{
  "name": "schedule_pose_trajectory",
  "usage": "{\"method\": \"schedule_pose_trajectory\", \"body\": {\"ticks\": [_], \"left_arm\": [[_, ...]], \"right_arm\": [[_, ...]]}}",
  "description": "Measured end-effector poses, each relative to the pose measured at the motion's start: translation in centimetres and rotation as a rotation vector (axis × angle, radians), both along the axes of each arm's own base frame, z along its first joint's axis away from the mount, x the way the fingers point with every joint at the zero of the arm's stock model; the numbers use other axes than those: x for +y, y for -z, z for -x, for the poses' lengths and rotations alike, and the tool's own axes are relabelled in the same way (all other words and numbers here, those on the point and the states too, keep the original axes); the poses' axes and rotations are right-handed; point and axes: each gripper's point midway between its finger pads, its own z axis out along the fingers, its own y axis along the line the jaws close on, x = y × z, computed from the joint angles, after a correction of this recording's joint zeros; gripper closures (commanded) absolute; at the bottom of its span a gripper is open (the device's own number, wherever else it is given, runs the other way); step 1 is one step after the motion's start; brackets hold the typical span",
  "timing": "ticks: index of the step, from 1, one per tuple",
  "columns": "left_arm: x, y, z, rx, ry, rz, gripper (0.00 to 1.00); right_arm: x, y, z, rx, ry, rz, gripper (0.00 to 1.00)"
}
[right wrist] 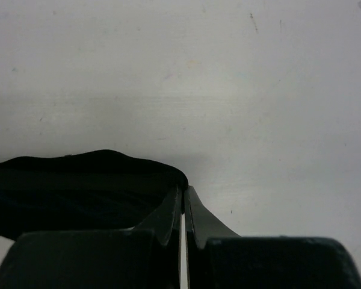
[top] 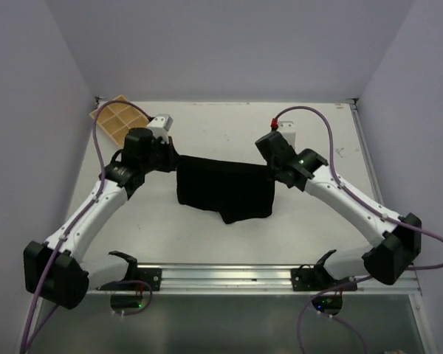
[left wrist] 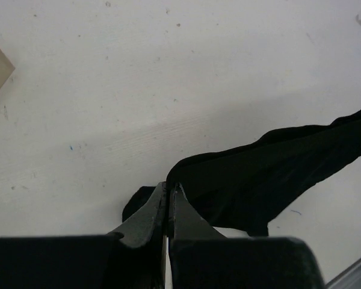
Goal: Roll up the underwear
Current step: Flatten the underwear
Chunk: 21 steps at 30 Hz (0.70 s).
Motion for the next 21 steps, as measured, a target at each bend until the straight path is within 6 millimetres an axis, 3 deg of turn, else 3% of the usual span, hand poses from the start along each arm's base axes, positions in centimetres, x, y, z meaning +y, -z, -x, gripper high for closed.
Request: {"method": "schedule_pose_trajectory", "body": {"ticks": [5,6,7,8,9,10,13,16,18,21], "left_arm": [[-1.5,6.8,-4.5,0.130,0.018,-0.066,0.96],[-1.8,8.1,-5.4,0.154,0.022,-0.078,0.91],[-2.2,9.3,-6.4,0.181,0.029,-0.088,0.78],[-2.8,10.1,-7.5,0.192,0.042,-0.088,0.75],[-3.4,10.9,-8.7,0.207,0.055,-0.084,0.71],[-4.1,11.5,-10.0,0.214,0.073,-0.075,0.58],[-6.1,11.6,-14.0,0.196,0.112,-0.043,0.43],[-7.1,10.3,-16.6,0.155,0.132,-0.025,0.41],[-7.0,9.4,-16.9,0.138,0.134,-0.036,0.40],[-6.2,9.0,-15.5,0.136,0.127,-0.054,0.40]], "right_arm": [[-1.0,5.9,-5.2,0.122,0.080,0.046,1.00],[-0.9,6.7,-5.9,0.142,0.085,0.046,1.00],[-1.1,7.7,-6.8,0.167,0.094,0.044,1.00],[-1.2,8.6,-7.7,0.187,0.103,0.038,1.00],[-1.4,9.2,-8.6,0.205,0.114,0.032,0.91],[-1.6,9.7,-9.6,0.219,0.126,0.019,0.86],[-2.3,10.8,-12.4,0.254,0.154,-0.018,0.67],[-3.3,11.2,-14.9,0.291,0.179,-0.054,0.59],[-3.8,11.3,-15.2,0.312,0.182,-0.078,0.54],[-3.7,11.6,-13.3,0.366,0.146,-0.119,0.54]]}}
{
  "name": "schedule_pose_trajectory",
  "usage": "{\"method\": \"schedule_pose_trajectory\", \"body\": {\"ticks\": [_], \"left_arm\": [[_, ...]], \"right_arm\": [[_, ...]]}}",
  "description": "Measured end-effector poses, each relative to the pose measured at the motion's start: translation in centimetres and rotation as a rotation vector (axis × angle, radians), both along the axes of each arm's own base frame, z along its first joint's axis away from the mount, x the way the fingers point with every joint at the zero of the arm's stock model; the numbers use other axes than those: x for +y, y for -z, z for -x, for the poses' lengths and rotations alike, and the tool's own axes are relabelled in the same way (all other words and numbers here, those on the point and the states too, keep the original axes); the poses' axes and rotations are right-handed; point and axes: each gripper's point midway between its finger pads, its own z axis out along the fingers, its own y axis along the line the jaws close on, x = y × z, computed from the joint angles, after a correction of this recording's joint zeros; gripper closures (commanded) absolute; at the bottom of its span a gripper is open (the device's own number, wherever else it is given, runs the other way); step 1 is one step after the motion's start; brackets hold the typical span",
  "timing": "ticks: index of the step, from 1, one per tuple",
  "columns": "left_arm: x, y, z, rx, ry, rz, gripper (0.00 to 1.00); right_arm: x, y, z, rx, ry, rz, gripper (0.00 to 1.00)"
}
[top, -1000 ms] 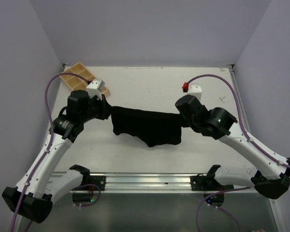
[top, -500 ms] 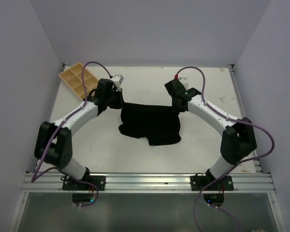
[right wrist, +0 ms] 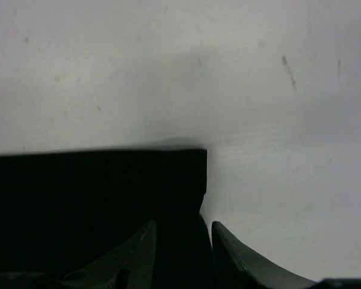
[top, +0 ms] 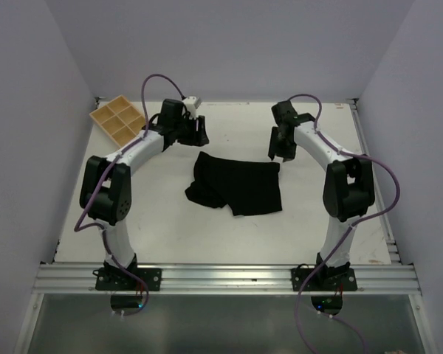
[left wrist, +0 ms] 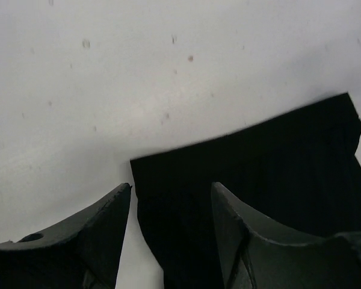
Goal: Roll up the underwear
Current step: Flatten the underwear
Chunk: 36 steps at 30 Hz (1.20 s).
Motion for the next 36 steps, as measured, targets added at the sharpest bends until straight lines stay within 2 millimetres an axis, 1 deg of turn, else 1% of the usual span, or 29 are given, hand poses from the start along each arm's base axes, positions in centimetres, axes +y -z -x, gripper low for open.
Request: {"method": "schedule_pose_trajectory", "body": {"ticks": [1,3,6,8,11,13,15,19,20,22,23,24,25,26,27,28,33,36], "left_arm": [[0.4,0.2,1.0,0.011,0.000,-0.009,0.40],[1.5,1.2,3.9,0.055,-0.004,-0.028,0.40],[3.2,3.4,8.9,0.131,-0.007,-0.054,0.41],[3.9,4.7,11.5,0.172,-0.003,-0.062,0.42],[4.6,6.5,14.4,0.229,0.004,-0.062,0.43],[4.6,7.4,15.7,0.260,0.006,-0.051,0.44],[4.6,8.0,16.3,0.279,0.009,-0.042,0.46],[4.2,8.6,17.1,0.302,0.014,-0.009,0.50],[4.1,8.8,17.3,0.305,0.017,-0.003,0.51],[4.1,9.2,17.6,0.313,0.014,0.007,0.58],[4.1,9.3,17.8,0.317,0.012,0.008,0.61],[4.2,9.5,18.0,0.325,0.009,0.009,0.69],[4.2,9.7,18.2,0.331,0.005,0.012,0.75],[4.2,9.7,18.2,0.336,0.002,0.014,0.82],[4.2,9.8,18.3,0.337,0.000,0.016,0.96],[4.2,9.8,18.3,0.339,-0.004,0.017,1.00],[4.8,10.2,18.8,0.371,-0.028,-0.013,1.00],[6.1,10.0,19.5,0.397,-0.068,-0.072,1.00]], "right_arm": [[0.2,0.2,1.2,0.024,-0.016,-0.017,0.54],[0.7,0.6,3.5,0.065,-0.045,-0.048,0.55],[0.7,1.6,7.7,0.134,-0.076,-0.083,0.57],[0.5,2.2,10.1,0.177,-0.087,-0.098,0.57],[0.2,3.3,12.7,0.226,-0.094,-0.113,0.59],[0.2,4.0,14.0,0.247,-0.099,-0.131,0.59],[0.3,4.7,15.0,0.266,-0.104,-0.147,0.60],[0.4,5.8,16.0,0.289,-0.110,-0.168,0.61],[0.5,6.0,16.1,0.289,-0.111,-0.171,0.64],[0.5,6.3,16.1,0.287,-0.112,-0.175,0.70],[0.5,6.4,16.1,0.284,-0.113,-0.176,0.77],[0.5,6.4,16.0,0.279,-0.114,-0.177,0.81],[0.6,6.4,15.8,0.273,-0.112,-0.179,0.84],[0.7,6.5,15.6,0.268,-0.108,-0.181,0.92],[0.7,6.6,15.5,0.266,-0.107,-0.181,0.96],[0.7,6.7,15.5,0.266,-0.102,-0.183,1.00],[0.4,7.0,15.8,0.279,-0.082,-0.170,1.00],[0.0,6.7,16.2,0.285,-0.069,-0.153,1.00]]}}
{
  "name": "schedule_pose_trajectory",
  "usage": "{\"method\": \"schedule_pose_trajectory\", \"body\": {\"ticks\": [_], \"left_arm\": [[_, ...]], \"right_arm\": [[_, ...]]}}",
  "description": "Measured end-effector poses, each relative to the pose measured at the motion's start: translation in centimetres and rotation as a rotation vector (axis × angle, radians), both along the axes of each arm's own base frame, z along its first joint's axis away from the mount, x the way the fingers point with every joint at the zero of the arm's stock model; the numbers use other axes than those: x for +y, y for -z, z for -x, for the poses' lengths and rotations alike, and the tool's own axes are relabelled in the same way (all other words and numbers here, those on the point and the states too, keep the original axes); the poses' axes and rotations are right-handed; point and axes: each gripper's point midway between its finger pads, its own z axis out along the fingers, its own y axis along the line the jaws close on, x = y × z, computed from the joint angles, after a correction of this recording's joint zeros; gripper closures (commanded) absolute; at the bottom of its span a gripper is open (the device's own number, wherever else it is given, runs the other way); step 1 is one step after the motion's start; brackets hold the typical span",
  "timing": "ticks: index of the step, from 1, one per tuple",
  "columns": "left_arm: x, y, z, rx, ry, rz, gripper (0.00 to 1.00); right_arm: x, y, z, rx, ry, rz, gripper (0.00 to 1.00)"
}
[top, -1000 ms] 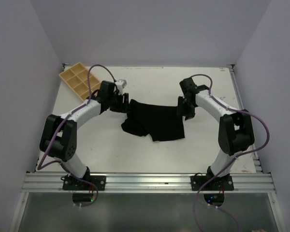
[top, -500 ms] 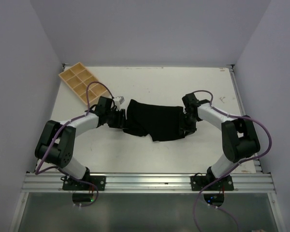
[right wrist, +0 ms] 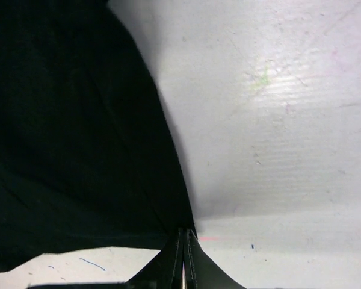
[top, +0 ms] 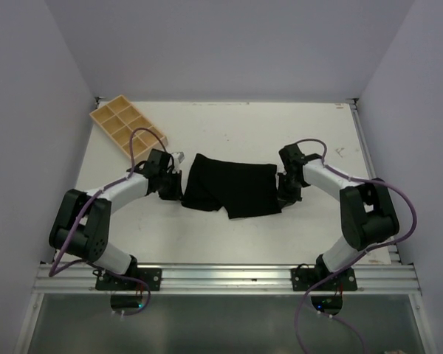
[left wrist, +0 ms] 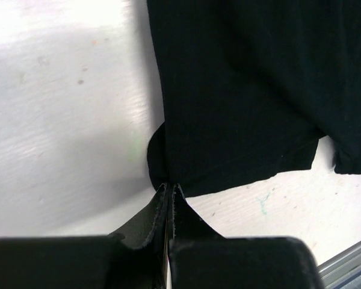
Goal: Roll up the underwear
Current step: Flatten the underwear
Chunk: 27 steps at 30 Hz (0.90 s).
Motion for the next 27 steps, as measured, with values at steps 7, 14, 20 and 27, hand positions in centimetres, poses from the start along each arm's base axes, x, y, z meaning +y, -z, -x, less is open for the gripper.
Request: {"method": "schedule_pose_trajectory", "body": {"ticks": [7,14,20,27], "left_arm": [[2.2,-0.8,1.1,0.029,-0.046,-0.106,0.89],[2.1,-2.4,1.4,0.040,-0.059,-0.096,0.36],[0.0,-9.2,-6.6,-0.149,-0.072,-0.038,0.37],[-1.5,-8.0,-14.8,-0.155,-0.087,-0.028,0.38]], "right_arm": [[-1.5,0.6,2.9,0.037,0.017,0.046,1.00],[-1.9,0.1,3.7,0.050,0.019,0.054,0.66],[0.5,-5.6,-4.0,-0.142,-0.024,-0.003,0.49],[3.3,-6.0,-12.4,-0.215,-0.035,-0.024,0.49]]}}
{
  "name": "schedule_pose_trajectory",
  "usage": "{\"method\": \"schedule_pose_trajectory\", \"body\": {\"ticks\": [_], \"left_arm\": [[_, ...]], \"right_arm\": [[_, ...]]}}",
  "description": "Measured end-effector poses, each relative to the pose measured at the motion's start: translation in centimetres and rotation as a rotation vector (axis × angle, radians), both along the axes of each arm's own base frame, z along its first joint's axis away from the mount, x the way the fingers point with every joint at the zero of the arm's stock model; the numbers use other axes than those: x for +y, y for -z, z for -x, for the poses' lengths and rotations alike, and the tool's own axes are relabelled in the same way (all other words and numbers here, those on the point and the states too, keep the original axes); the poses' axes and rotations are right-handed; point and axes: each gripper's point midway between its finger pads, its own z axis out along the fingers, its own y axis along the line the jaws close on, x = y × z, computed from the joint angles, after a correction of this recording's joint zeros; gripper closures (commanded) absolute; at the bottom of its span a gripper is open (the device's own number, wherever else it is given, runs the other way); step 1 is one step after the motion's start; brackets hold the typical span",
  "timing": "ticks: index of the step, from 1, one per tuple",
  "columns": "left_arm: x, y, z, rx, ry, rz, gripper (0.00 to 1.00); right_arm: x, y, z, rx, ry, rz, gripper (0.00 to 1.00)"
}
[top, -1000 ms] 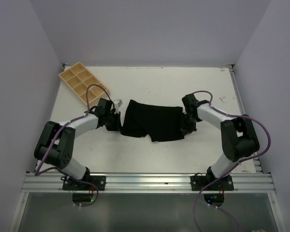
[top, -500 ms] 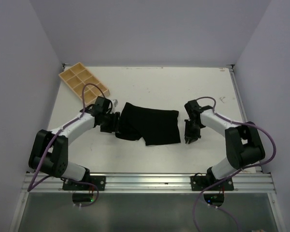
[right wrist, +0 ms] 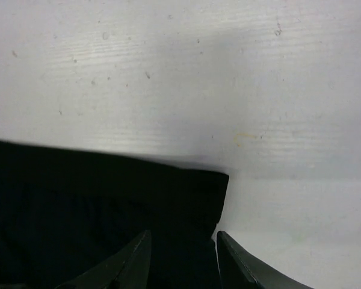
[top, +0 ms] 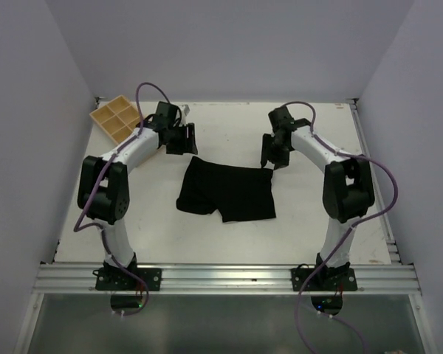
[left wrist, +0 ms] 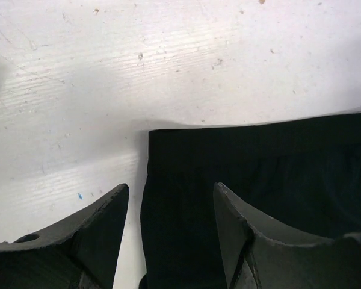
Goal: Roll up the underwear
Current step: Flatten the underwear
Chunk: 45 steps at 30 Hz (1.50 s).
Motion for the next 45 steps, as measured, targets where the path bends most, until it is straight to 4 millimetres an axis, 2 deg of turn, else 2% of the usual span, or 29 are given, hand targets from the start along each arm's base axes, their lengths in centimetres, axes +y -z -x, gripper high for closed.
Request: {"method": "schedule_pose_trajectory", "body": {"ticks": [4,7,11,14,15,17,18,20,27,30,32,33,34,38,43,45], "left_arm": [[0.1,2.0,-0.6,0.052,-0.004,-0.009,0.38],[0.0,2.1,-0.6,0.058,-0.002,-0.007,0.38],[0.0,2.0,-0.7,0.057,-0.002,-0.008,0.38],[0.0,2.1,-0.6,0.058,-0.002,-0.010,0.39],[0.0,2.1,-0.6,0.058,-0.001,-0.011,0.39],[0.1,2.1,-0.6,0.059,-0.001,-0.013,0.39],[0.2,2.2,-0.6,0.061,-0.002,-0.015,0.39],[0.3,2.2,-0.6,0.061,-0.005,-0.016,0.39],[1.0,2.1,-1.0,0.057,-0.010,0.001,0.38],[1.2,2.3,-1.3,0.058,-0.005,0.021,0.39],[1.2,3.1,-1.4,0.074,-0.002,0.032,0.39],[1.1,3.6,-1.3,0.088,0.002,0.037,0.39],[1.1,4.3,-1.2,0.105,0.005,0.039,0.39],[0.3,6.3,-0.7,0.151,0.030,0.070,0.40],[-0.5,6.4,-1.1,0.127,0.061,0.114,0.40],[-0.8,6.6,-1.5,0.112,0.073,0.123,0.43]], "right_arm": [[0.3,2.5,-1.1,0.048,0.005,0.025,0.51],[0.2,3.8,-1.0,0.075,0.006,0.052,0.53],[0.0,4.7,-1.1,0.085,0.006,0.081,0.58],[0.0,5.4,-1.2,0.094,0.001,0.100,0.65],[0.0,5.6,-1.4,0.096,0.000,0.107,0.75],[0.1,6.3,-1.7,0.102,-0.006,0.118,0.86],[0.0,6.4,-1.7,0.107,-0.007,0.121,0.95],[0.1,6.2,-2.0,0.097,-0.013,0.121,1.00],[0.4,5.9,-1.9,0.061,-0.080,0.093,1.00],[0.6,5.2,-1.2,0.045,-0.114,0.067,0.96],[0.8,4.8,-1.2,0.032,-0.126,0.051,0.96],[0.9,4.7,-1.3,0.024,-0.129,0.047,1.00],[0.9,4.8,-1.2,0.018,-0.133,0.043,1.00],[1.0,5.6,-0.2,0.039,-0.149,0.018,1.00],[0.9,5.8,0.0,0.037,-0.165,0.006,1.00],[0.8,5.5,0.1,0.027,-0.169,0.000,1.00]]}}
